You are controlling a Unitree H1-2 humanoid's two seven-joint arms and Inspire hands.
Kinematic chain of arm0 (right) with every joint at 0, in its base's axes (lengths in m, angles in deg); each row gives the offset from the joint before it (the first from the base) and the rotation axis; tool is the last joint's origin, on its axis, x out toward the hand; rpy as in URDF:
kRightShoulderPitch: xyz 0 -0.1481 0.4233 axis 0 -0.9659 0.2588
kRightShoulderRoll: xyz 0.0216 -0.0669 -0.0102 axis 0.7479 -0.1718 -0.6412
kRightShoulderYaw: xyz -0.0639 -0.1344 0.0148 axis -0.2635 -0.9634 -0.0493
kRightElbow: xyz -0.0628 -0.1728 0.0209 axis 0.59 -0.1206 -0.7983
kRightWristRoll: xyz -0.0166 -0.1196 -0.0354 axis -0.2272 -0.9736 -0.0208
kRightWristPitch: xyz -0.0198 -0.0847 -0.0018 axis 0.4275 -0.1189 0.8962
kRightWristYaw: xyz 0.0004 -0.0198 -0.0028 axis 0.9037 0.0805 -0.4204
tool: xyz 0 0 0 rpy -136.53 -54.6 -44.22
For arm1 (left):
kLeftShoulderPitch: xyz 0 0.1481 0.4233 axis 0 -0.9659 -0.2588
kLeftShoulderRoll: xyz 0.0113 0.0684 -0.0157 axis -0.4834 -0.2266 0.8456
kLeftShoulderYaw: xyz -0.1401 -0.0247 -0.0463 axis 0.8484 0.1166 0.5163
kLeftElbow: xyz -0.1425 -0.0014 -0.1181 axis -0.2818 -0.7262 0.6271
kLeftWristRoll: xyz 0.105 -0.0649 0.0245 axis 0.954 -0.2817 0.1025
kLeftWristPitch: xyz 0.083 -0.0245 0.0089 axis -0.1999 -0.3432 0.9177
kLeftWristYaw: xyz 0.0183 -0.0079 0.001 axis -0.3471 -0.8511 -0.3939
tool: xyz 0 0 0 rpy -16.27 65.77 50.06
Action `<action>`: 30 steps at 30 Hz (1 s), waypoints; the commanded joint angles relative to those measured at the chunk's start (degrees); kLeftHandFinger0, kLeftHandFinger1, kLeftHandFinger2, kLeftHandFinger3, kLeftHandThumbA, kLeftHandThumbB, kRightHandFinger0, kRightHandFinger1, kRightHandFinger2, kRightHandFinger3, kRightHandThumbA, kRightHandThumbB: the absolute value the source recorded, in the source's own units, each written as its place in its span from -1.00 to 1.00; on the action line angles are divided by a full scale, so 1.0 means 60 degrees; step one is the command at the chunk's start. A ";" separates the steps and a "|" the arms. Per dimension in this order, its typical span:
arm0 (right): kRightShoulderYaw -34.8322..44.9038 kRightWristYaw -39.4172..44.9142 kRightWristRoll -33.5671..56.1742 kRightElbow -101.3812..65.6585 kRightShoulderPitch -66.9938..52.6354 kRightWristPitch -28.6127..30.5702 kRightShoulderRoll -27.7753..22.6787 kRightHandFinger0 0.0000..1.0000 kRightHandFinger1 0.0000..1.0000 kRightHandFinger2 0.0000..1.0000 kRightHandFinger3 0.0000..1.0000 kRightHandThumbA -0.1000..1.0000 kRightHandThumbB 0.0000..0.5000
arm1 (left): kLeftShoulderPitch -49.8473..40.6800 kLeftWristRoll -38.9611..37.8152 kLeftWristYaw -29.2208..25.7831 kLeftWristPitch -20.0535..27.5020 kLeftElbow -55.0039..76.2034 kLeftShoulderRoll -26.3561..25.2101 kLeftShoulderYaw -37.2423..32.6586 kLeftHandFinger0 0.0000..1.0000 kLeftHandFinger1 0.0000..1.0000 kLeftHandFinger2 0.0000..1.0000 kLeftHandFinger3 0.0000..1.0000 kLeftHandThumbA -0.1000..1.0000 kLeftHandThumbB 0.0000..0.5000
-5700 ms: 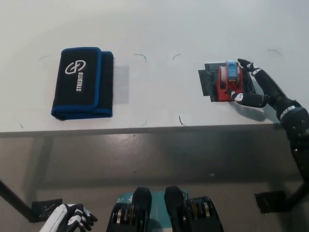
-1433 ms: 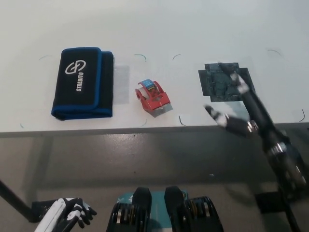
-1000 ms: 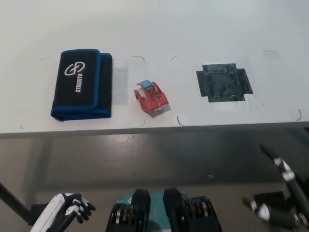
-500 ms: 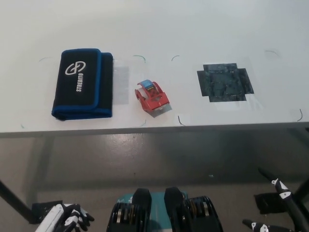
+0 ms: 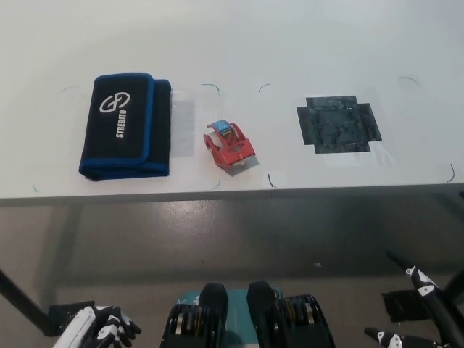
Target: Use the right hand to move the tape on the right hand side to the notebook on the left hand side
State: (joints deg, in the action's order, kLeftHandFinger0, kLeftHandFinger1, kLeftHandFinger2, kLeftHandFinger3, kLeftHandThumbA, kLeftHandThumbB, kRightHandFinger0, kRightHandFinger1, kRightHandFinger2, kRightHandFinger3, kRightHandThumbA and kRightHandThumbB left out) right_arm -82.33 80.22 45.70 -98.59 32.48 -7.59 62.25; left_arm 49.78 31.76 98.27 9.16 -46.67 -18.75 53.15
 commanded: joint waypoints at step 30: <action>0.0287 -0.0168 -0.0589 0.0166 0.0377 0.0232 -0.0192 1.00 1.00 1.00 1.00 0.70 -0.81 | 0.0157 -0.0121 0.0187 0.0148 0.0271 -0.0152 0.0145 -0.19 -0.18 -0.04 0.31 0.64 -0.35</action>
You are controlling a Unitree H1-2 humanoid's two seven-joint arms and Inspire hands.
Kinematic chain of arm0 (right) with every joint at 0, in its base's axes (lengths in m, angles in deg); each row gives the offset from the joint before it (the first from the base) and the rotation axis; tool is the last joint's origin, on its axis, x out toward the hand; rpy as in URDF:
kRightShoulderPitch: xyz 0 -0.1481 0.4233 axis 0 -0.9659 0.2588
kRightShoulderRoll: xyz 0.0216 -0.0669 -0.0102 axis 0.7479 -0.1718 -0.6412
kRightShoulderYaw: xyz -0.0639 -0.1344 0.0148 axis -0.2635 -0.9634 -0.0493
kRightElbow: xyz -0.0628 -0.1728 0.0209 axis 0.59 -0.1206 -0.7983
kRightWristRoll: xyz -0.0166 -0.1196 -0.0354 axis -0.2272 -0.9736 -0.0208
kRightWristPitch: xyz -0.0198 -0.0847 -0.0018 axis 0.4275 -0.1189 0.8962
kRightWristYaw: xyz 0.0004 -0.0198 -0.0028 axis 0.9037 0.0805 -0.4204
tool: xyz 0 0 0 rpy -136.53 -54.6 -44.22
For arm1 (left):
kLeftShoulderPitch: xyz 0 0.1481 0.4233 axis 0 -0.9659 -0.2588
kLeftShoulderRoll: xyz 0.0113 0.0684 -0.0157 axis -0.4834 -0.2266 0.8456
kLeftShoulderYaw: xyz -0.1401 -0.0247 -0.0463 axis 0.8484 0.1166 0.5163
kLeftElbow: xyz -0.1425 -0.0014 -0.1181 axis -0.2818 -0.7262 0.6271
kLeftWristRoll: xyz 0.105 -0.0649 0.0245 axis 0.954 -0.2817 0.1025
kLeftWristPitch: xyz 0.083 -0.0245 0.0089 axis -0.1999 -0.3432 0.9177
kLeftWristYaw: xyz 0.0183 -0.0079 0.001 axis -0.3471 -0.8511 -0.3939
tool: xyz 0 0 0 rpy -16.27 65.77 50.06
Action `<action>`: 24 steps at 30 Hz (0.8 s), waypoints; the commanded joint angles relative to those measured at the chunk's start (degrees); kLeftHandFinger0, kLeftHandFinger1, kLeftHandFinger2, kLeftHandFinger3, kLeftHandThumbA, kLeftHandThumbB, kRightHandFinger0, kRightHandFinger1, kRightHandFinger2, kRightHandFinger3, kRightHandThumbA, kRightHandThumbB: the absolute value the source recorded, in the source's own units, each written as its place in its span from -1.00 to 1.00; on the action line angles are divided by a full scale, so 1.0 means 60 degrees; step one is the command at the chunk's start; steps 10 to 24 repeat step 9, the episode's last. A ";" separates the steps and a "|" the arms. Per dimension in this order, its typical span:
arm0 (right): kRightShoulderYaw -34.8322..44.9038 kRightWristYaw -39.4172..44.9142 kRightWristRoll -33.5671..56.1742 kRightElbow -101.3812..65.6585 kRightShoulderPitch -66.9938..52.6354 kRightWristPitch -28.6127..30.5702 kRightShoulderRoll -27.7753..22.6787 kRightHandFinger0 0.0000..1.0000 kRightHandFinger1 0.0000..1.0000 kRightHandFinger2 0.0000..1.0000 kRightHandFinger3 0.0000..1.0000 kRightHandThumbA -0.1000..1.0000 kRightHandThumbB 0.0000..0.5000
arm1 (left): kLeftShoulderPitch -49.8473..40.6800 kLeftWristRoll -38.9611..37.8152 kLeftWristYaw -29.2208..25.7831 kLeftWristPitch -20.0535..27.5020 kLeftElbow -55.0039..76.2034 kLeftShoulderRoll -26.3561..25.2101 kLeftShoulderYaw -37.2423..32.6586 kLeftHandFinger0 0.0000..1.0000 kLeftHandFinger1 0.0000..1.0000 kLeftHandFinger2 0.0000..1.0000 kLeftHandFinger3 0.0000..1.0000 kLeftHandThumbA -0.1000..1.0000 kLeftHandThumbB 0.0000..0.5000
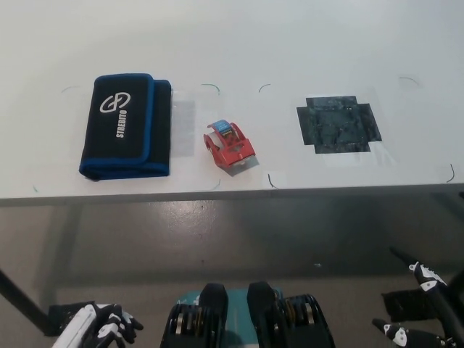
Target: Use the right hand to move the tape on the right hand side to the notebook on the left hand side
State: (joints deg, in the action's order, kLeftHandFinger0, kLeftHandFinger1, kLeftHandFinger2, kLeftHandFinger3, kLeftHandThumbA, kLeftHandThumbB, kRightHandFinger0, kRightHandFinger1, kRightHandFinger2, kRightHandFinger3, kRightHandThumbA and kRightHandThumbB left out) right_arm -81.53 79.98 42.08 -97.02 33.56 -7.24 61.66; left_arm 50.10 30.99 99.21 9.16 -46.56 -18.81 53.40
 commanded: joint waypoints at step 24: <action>0.0157 -0.0159 -0.0055 -0.0022 0.0221 0.0230 -0.0124 1.00 1.00 1.00 1.00 0.71 -0.81 | 0.0135 0.0037 0.0009 0.0228 0.0172 -0.0095 0.0070 -0.23 -0.21 -0.09 0.27 0.61 -0.41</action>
